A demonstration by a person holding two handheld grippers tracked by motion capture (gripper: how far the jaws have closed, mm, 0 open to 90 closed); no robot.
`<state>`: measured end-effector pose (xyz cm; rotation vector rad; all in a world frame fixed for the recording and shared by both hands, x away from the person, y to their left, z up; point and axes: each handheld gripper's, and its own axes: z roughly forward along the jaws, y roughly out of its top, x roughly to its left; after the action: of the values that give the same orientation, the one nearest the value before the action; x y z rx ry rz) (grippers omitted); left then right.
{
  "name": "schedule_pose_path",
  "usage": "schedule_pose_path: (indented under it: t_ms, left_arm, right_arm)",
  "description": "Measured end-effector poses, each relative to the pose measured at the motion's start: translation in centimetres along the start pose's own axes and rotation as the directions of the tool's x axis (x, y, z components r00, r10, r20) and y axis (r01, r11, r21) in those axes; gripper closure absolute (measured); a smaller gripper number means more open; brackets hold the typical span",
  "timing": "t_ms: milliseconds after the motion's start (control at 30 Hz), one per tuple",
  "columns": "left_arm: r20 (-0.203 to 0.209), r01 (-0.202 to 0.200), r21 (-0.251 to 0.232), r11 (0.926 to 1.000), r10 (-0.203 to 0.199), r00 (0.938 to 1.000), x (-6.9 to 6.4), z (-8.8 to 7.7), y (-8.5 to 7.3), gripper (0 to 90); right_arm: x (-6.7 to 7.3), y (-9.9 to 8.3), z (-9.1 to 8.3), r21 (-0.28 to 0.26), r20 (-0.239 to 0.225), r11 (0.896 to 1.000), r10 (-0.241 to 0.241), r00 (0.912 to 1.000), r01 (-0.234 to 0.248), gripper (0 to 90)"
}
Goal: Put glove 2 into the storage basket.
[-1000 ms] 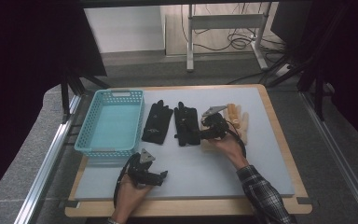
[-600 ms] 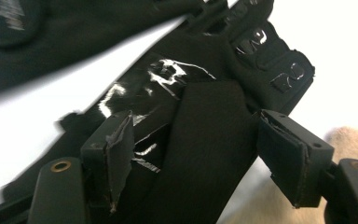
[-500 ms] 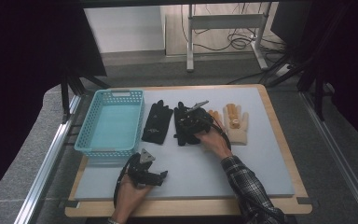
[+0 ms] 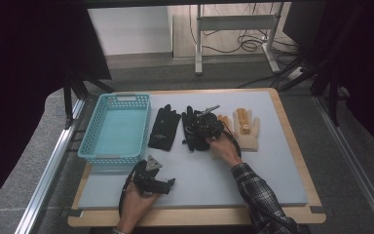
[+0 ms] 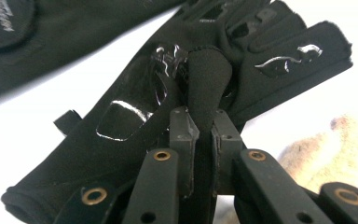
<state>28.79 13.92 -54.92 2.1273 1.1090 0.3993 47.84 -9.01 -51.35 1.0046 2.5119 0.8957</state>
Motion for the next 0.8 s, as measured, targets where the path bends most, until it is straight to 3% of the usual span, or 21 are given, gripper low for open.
schedule_pose_path:
  t_ms: [200, 367, 467, 533, 667, 800]
  left_arm:
    - [-0.001, -0.002, 0.002, 1.0000, 0.002, 1.0000, 0.0, 0.0, 0.0, 4.2]
    - [-0.001, -0.002, 0.001, 1.0000, 0.002, 1.0000, 0.0, 0.0, 0.0, 4.2]
    - [-0.001, -0.001, 0.000, 1.0000, 0.001, 1.0000, 0.0, 0.0, 0.0, 4.2]
    - [-0.001, 0.000, -0.001, 1.0000, 0.000, 1.0000, 0.0, 0.0, 0.0, 4.3]
    - [-0.002, -0.001, 0.000, 1.0000, 0.001, 1.0000, 0.0, 0.0, 0.0, 4.2]
    - [-0.003, 0.002, -0.002, 1.0000, -0.002, 1.0000, 0.0, 0.0, 0.0, 4.3]
  right_arm:
    - [0.5, 0.2, -2.6, -0.070, -0.037, 0.997, 0.012, 0.9992, -0.015, 82.0]
    - [1.9, 0.4, -5.7, -0.131, -0.062, 0.991, -0.024, 0.9978, 0.016, 82.0]
    - [2.8, 0.2, -7.1, -0.152, -0.094, 0.988, -0.019, 0.9954, 0.005, 82.0]
    - [3.9, -0.4, -8.5, -0.164, -0.123, 0.986, -0.017, 0.9922, -0.004, 81.9]
    - [5.2, -1.3, -9.6, -0.179, -0.152, 0.984, -0.021, 0.9882, -0.007, 81.9]
    - [6.6, -3.0, -10.5, -0.189, -0.153, 0.982, -0.040, 0.9874, 0.010, 81.1]
